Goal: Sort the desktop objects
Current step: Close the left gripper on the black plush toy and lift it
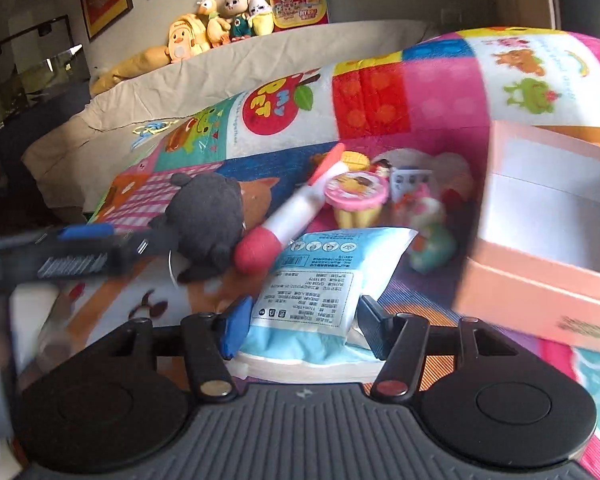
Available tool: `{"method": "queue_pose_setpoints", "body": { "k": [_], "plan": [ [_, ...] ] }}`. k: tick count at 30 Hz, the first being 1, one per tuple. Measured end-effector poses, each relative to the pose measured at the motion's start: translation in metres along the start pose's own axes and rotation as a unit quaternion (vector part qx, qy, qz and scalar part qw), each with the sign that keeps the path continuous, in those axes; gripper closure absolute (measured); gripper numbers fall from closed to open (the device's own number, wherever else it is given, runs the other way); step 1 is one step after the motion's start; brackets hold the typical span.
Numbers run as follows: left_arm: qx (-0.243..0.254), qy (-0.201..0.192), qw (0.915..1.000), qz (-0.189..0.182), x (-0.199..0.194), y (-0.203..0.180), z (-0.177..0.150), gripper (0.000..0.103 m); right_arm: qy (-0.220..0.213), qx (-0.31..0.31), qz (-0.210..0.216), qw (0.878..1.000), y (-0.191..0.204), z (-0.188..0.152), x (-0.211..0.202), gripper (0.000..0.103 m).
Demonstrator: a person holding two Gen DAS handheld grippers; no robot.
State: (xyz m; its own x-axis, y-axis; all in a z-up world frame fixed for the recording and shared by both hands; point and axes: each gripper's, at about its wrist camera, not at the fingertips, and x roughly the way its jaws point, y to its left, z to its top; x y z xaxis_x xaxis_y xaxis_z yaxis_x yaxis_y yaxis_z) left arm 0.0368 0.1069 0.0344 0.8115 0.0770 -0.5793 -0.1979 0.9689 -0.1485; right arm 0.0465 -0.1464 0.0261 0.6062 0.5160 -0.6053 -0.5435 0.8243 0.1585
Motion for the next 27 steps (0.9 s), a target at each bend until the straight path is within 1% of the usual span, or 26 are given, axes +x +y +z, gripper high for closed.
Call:
{"method": "queue_pose_setpoints", "body": {
  "k": [1,2,3,5,8,9,10,11,12,13,14,15,16,17,19,20,22,24,27],
  "plan": [
    [-0.01,0.009,0.9999,-0.002,0.008,0.001,0.002,0.0,-0.002,-0.003,-0.011,1.0,-0.006,-0.009,-0.013,0.045],
    [-0.02,0.017,0.9997,-0.003,0.016,0.001,0.005,0.0,-0.005,-0.005,-0.02,1.0,-0.011,-0.018,-0.026,0.052],
    [-0.027,0.022,0.9994,-0.004,0.022,0.001,0.006,0.0,-0.007,-0.003,-0.033,0.999,-0.016,-0.027,-0.038,0.056],
    [-0.029,0.025,0.9993,-0.003,0.032,-0.002,0.008,0.0,-0.02,0.015,-0.051,0.998,-0.028,-0.042,-0.06,0.057],
    [-0.012,0.023,0.9995,0.02,0.041,-0.01,0.009,0.0,-0.042,0.047,-0.079,0.995,-0.045,-0.062,-0.083,0.057],
    [-0.005,0.023,0.9995,0.021,0.042,-0.013,0.009,0.005,-0.048,0.057,-0.087,0.993,-0.05,-0.067,-0.088,0.056],
    [0.004,0.025,0.9994,0.022,0.043,-0.015,0.008,0.024,-0.051,0.07,-0.096,0.992,-0.057,-0.072,-0.09,0.052],
    [0.017,0.033,0.9992,0.019,0.043,-0.018,0.008,0.029,-0.053,0.078,-0.103,0.99,-0.062,-0.077,-0.091,0.043],
    [0.027,0.035,0.9988,0.017,0.042,-0.02,0.007,0.03,-0.057,0.085,-0.113,0.988,-0.068,-0.081,-0.091,0.037],
    [0.039,0.034,0.9985,0.02,0.04,-0.022,0.006,0.03,-0.061,0.091,-0.125,0.986,-0.072,-0.085,-0.09,0.022],
    [0.052,0.033,0.9978,0.024,0.037,-0.025,0.005,0.03,-0.067,0.099,-0.139,0.983,-0.076,-0.088,-0.088,0.013],
    [0.065,0.03,0.9969,0.031,0.033,-0.027,0.004,0.031,-0.068,0.11,-0.146,0.981,-0.08,-0.091,-0.086,0.012],
    [0.075,0.025,0.9962,0.036,0.028,-0.029,0.004,0.031,-0.065,0.125,-0.138,0.98,-0.085,-0.091,-0.086,0.012],
    [0.083,0.018,0.9956,0.038,0.021,-0.031,0.004,0.031,-0.071,0.135,-0.132,0.979,-0.089,-0.09,-0.087,0.01],
    [0.105,-0.007,0.9941,0.027,0.0,-0.038,0.005,0.031,-0.075,0.152,-0.132,0.977,-0.094,-0.091,-0.087,0.002],
    [0.121,-0.022,0.9923,0.016,-0.012,-0.044,0.006,0.031,-0.075,0.159,-0.128,0.976,-0.096,-0.092,-0.087,0.002],
    [0.157,-0.046,0.9866,-0.005,-0.03,-0.058,0.005,0.031,-0.075,0.171,-0.125,0.975,-0.1,-0.092,-0.086,0.002],
    [0.199,-0.061,0.9779,-0.025,-0.045,-0.078,0.002,0.031,-0.073,0.175,-0.126,0.974,-0.101,-0.092,-0.085,0.0],
    [0.24,-0.056,0.9679,-0.049,-0.049,-0.101,-0.009,0.03,-0.069,0.17,-0.132,0.974,-0.098,-0.092,-0.083,0.0]
  ]
}}
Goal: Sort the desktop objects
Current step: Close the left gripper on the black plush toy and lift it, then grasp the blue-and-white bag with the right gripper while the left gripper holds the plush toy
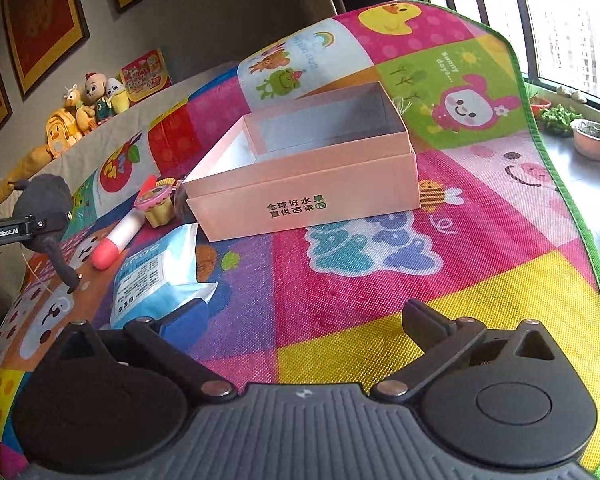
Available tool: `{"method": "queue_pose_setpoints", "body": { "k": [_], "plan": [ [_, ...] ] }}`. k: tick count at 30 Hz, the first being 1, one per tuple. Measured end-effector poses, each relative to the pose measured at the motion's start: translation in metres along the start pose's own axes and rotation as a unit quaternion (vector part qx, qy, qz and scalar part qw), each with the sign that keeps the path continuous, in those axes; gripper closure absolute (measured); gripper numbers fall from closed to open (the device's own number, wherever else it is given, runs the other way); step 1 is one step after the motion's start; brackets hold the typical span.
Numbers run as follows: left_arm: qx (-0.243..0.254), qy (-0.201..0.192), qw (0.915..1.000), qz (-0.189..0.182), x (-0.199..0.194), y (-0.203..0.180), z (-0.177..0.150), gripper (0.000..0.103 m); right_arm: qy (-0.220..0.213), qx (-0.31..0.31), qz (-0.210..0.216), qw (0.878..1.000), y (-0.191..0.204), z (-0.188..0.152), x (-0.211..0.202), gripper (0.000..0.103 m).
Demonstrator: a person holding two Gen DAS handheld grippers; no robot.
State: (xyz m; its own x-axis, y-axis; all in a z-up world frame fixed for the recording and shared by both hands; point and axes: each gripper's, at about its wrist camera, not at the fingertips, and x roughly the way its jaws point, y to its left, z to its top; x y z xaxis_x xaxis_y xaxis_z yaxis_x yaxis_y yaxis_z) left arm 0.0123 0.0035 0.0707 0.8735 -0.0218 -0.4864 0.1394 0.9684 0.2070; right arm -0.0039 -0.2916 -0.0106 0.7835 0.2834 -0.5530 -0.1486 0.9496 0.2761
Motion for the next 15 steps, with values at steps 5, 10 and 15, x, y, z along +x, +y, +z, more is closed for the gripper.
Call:
{"method": "queue_pose_setpoints", "body": {
  "k": [5,10,15],
  "plan": [
    [0.022,0.03,0.9987,-0.035,0.011,-0.029,-0.016,0.027,0.004,0.001,-0.011,1.0,0.001,0.0,0.002,0.0],
    [0.002,0.031,0.9935,-0.109,-0.002,-0.038,-0.028,0.007,0.01,0.0,-0.016,1.0,0.001,0.0,0.004,0.0],
    [0.005,0.02,0.9868,-0.161,-0.021,-0.049,-0.034,0.003,0.02,-0.016,-0.026,0.999,0.006,0.0,0.006,0.0]
  ]
}}
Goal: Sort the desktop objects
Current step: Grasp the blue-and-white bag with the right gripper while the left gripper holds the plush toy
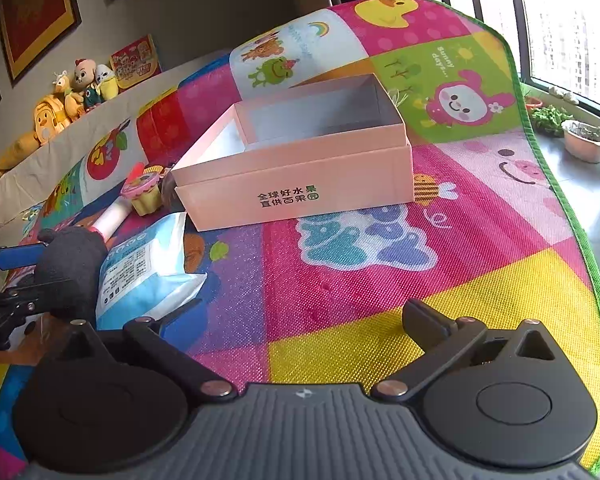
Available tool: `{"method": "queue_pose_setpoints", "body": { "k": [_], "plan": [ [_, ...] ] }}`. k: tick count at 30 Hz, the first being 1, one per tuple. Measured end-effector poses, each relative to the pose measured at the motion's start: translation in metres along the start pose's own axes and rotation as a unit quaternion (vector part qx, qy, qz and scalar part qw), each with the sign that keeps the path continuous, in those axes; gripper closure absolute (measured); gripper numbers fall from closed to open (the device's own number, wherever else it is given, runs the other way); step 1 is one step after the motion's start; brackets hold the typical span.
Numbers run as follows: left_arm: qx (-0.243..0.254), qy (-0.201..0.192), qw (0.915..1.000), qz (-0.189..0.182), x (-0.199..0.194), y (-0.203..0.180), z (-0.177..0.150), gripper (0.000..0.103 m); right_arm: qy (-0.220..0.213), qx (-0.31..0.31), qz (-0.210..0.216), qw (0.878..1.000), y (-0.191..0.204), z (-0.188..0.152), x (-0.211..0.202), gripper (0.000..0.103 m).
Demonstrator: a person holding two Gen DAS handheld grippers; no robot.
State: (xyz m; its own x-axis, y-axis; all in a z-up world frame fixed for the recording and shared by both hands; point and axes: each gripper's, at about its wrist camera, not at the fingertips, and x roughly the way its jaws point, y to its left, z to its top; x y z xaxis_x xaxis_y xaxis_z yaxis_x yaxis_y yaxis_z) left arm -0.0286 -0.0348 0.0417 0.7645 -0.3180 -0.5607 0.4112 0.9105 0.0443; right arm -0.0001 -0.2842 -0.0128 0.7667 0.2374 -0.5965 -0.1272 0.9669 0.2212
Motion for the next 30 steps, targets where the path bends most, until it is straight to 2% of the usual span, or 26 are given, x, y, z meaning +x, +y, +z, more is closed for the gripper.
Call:
{"method": "queue_pose_setpoints", "body": {
  "k": [5,8,11,14,16,18,23,26,30],
  "plan": [
    [0.0,0.014,0.9995,-0.029,-0.014,-0.004,-0.01,0.001,0.014,-0.025,-0.012,1.0,0.006,0.001,0.003,0.0],
    [0.001,0.041,0.999,-0.017,-0.015,0.0,-0.021,0.0,0.013,-0.025,-0.011,1.0,0.006,0.0,0.003,0.0],
    [-0.029,0.057,0.9979,-0.007,-0.018,0.014,-0.028,0.0,0.011,-0.024,-0.01,1.0,0.005,0.0,0.002,0.0],
    [-0.055,0.022,0.9982,0.008,-0.03,0.025,-0.021,0.0,0.01,-0.023,-0.009,1.0,0.005,0.0,0.002,0.0],
    [-0.052,-0.006,0.9982,0.029,-0.036,0.025,-0.013,0.0,0.011,-0.027,-0.013,0.999,0.006,0.0,0.003,0.0],
    [-0.04,-0.02,0.9986,0.029,-0.034,0.02,-0.004,0.0,0.013,-0.032,-0.018,0.999,0.008,0.0,0.004,0.0],
    [-0.018,-0.012,0.9998,-0.002,-0.006,0.002,0.002,0.0,0.016,-0.043,-0.027,0.999,0.012,-0.001,0.005,0.0],
    [-0.003,-0.011,0.9998,0.015,-0.004,0.002,-0.004,0.0,0.015,-0.04,-0.022,0.999,0.01,-0.001,0.003,0.0],
    [-0.009,0.002,0.9995,0.028,-0.017,0.014,-0.017,0.0,0.019,-0.038,-0.009,0.999,0.009,0.003,0.002,0.0]
  ]
}}
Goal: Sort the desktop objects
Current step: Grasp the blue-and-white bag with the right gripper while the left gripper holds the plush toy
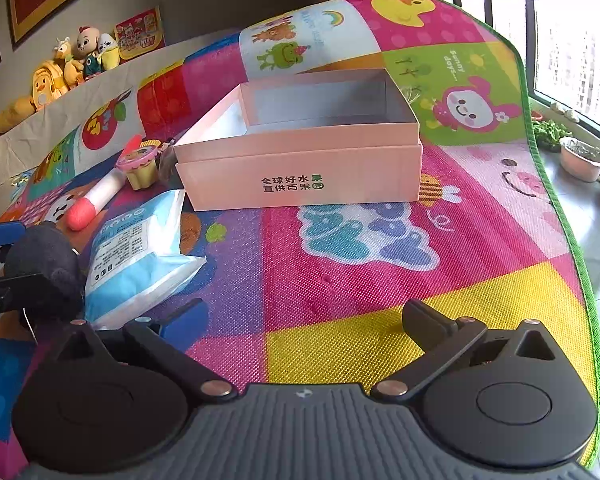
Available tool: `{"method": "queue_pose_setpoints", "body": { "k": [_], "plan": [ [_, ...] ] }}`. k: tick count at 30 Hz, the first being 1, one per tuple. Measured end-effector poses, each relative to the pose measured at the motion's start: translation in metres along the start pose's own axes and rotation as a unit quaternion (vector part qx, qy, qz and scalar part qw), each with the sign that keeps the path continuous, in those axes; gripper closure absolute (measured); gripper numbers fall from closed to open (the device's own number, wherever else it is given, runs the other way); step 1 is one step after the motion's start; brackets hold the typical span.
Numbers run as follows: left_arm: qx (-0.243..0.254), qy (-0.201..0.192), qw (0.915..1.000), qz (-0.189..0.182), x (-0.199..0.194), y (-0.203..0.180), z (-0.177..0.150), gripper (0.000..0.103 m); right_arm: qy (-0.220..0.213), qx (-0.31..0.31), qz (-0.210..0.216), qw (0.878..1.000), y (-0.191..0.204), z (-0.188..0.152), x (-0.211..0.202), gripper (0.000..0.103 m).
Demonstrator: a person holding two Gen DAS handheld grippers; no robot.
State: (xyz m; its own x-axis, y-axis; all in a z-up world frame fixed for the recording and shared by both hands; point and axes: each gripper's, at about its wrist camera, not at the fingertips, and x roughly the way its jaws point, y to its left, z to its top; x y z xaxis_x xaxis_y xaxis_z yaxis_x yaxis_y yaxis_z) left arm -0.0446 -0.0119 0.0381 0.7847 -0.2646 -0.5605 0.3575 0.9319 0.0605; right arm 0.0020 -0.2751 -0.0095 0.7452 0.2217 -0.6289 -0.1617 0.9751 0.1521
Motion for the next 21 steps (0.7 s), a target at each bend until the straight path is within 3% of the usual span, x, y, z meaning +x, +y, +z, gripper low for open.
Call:
{"method": "queue_pose_setpoints", "body": {
  "k": [4,7,10,12,13,17,21],
  "plan": [
    [-0.006,0.012,0.9998,0.017,-0.007,0.009,-0.015,0.0,-0.02,0.007,0.052,0.998,0.013,0.015,-0.01,0.0],
    [-0.027,0.017,0.9991,0.026,-0.006,0.019,-0.022,0.0,-0.047,-0.027,0.111,0.992,0.043,0.037,-0.021,0.0],
    [-0.047,0.02,0.9984,0.023,-0.004,0.026,-0.026,0.0,-0.034,-0.042,0.179,0.982,0.075,0.06,-0.015,0.001],
    [-0.058,0.023,0.998,0.014,-0.002,0.03,-0.03,0.0,0.009,-0.039,0.236,0.971,0.099,0.072,0.0,0.012],
    [-0.06,0.024,0.9978,0.014,-0.002,0.031,-0.032,0.0,0.039,-0.035,0.261,0.964,0.109,0.077,0.012,0.023],
    [-0.071,0.026,0.9971,0.011,-0.009,0.037,-0.041,0.0,0.144,-0.009,0.307,0.941,0.145,0.077,0.055,0.054],
    [-0.064,0.003,0.9973,0.038,-0.029,0.04,-0.042,0.0,0.137,-0.03,0.306,0.942,0.163,0.068,0.054,0.053]
  ]
}}
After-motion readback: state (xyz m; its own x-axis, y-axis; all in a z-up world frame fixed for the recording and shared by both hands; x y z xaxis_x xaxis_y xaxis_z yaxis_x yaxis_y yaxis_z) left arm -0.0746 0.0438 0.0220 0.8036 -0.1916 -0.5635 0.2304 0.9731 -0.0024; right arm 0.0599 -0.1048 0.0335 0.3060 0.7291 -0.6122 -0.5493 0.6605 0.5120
